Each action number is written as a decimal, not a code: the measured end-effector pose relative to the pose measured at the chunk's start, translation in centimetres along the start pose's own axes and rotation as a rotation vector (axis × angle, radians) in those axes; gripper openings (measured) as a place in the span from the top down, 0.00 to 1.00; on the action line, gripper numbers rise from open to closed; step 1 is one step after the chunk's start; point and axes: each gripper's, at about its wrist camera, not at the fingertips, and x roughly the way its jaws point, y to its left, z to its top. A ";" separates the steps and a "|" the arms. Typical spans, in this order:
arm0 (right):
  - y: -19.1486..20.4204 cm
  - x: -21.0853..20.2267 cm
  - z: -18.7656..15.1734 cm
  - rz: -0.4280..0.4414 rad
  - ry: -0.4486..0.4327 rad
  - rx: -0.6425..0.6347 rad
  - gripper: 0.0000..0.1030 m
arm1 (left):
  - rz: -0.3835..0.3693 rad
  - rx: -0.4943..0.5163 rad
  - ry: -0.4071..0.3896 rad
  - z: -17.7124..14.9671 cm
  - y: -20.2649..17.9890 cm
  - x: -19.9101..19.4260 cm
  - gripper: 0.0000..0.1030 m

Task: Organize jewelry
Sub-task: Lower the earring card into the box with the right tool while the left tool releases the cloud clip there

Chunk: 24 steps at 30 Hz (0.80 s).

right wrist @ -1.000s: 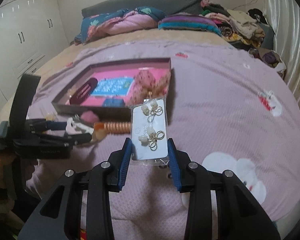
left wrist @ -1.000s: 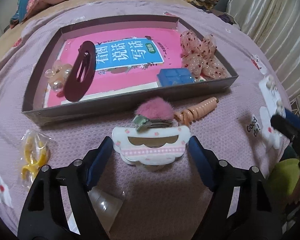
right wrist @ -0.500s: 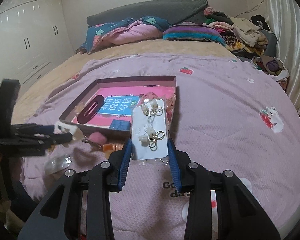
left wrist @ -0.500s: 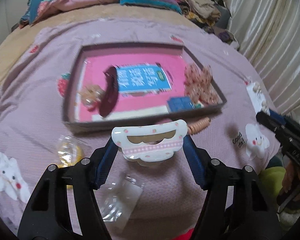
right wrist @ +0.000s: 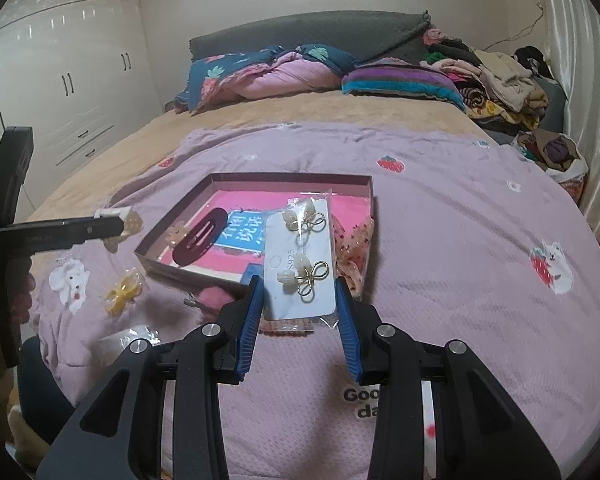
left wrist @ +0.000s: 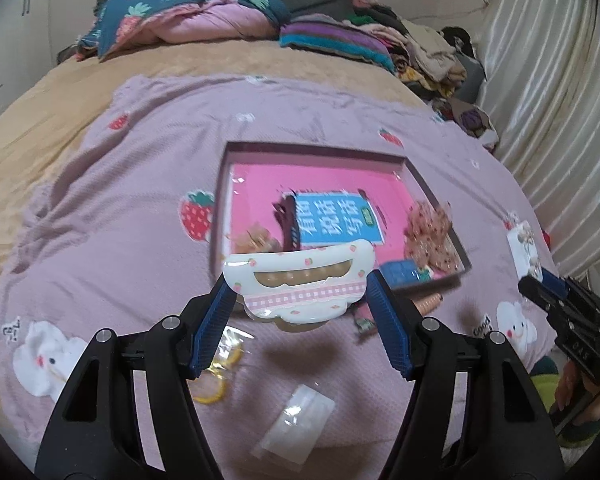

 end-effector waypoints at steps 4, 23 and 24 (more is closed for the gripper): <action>0.5 -0.1 1.0 0.007 -0.017 -0.011 0.67 | 0.012 -0.013 -0.026 1.0 0.9 -0.7 0.43; 2.3 -0.3 5.7 0.020 -0.095 -0.063 0.67 | 0.022 -0.053 -0.142 5.4 2.6 -3.2 0.43; 2.4 -0.3 5.8 0.019 -0.100 -0.065 0.67 | 0.019 -0.053 -0.148 5.6 2.6 -3.3 0.43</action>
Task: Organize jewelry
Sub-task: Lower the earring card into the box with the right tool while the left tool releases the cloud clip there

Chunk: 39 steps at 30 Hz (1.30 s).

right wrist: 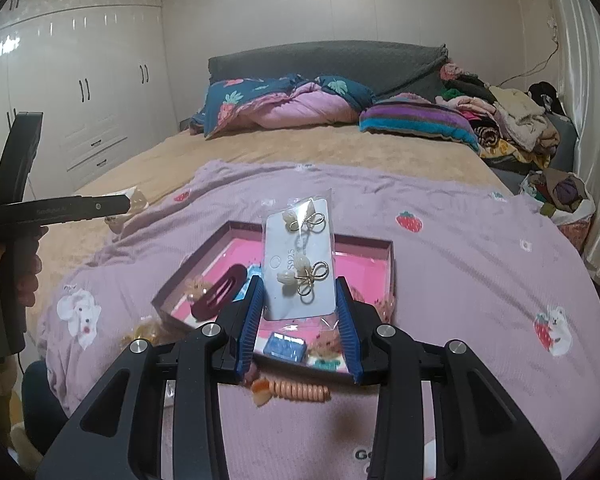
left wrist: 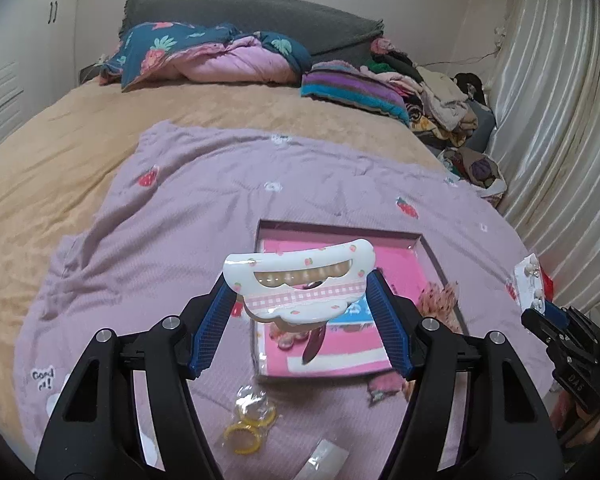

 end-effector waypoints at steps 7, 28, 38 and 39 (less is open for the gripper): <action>-0.3 0.4 1.3 -0.010 -0.021 -0.002 0.67 | -0.024 0.000 -0.015 1.0 -0.7 0.6 0.43; -2.9 5.8 1.0 -0.069 0.054 0.026 0.67 | -0.054 0.016 0.088 0.1 -2.5 8.4 0.43; -4.3 9.3 -2.0 -0.071 0.151 0.063 0.67 | -0.065 0.029 0.176 -2.2 -3.4 12.3 0.43; -4.3 9.5 -2.2 -0.071 0.156 0.065 0.67 | -0.065 0.033 0.182 -2.4 -3.5 12.6 0.43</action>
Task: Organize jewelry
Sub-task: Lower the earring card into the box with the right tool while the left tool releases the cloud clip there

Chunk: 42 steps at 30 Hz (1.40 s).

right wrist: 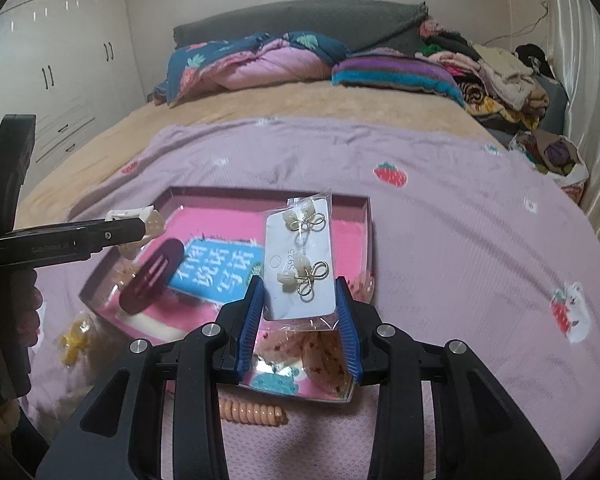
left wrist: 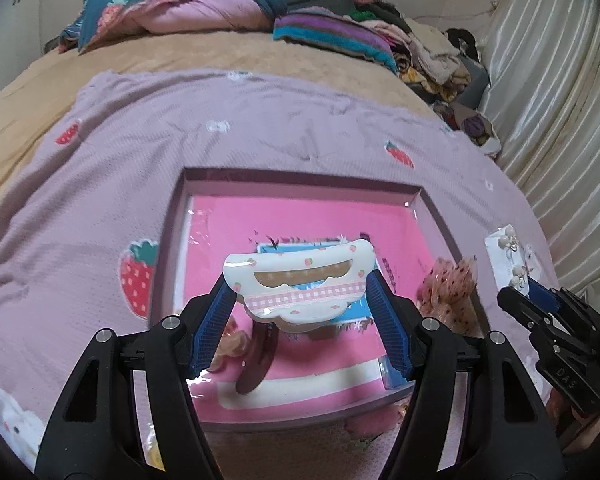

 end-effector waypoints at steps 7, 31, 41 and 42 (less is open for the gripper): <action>-0.5 1.7 -1.4 0.007 0.044 0.023 0.66 | -0.002 0.028 0.052 -1.2 -0.7 2.1 0.43; -0.6 3.9 -3.0 0.030 0.109 0.036 0.62 | 0.013 0.061 0.100 -2.0 -1.5 4.3 0.43; -0.9 2.9 -3.1 0.039 0.105 0.066 0.45 | 0.015 0.066 0.100 -2.0 -1.6 4.2 0.43; -1.0 2.7 -3.1 0.035 0.102 0.067 0.43 | 0.016 0.067 0.100 -2.0 -1.6 4.2 0.43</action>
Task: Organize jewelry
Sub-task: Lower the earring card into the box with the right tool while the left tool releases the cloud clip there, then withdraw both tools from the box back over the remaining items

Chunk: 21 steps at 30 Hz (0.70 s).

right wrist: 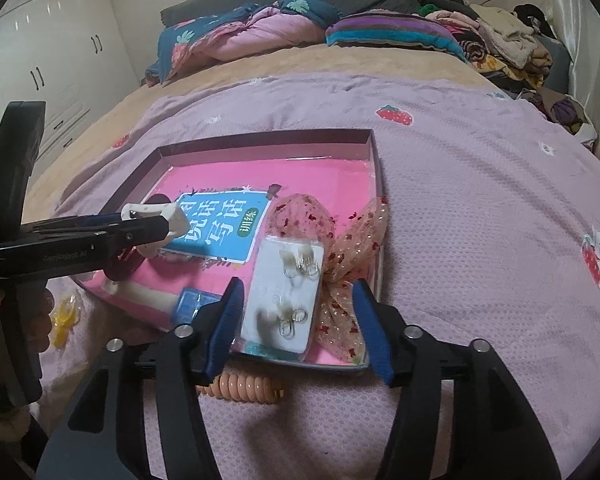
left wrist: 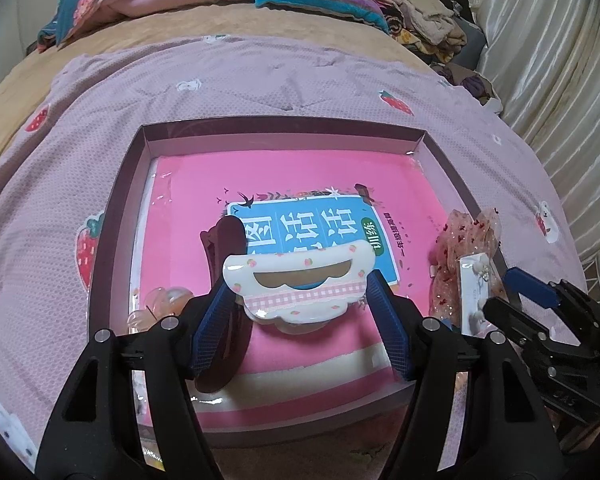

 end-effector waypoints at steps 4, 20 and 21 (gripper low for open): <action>-0.5 -0.9 -0.2 -0.004 -0.014 0.018 0.34 | 0.005 0.006 0.000 -0.1 -0.1 -0.2 0.42; -1.4 -4.2 -0.5 -0.013 -0.066 0.074 0.19 | 0.016 -0.008 -0.032 -0.3 -0.2 -3.0 0.31; -1.4 -4.5 -0.5 -0.014 -0.072 0.076 0.17 | 0.016 -0.010 -0.036 -0.3 -0.2 -3.3 0.30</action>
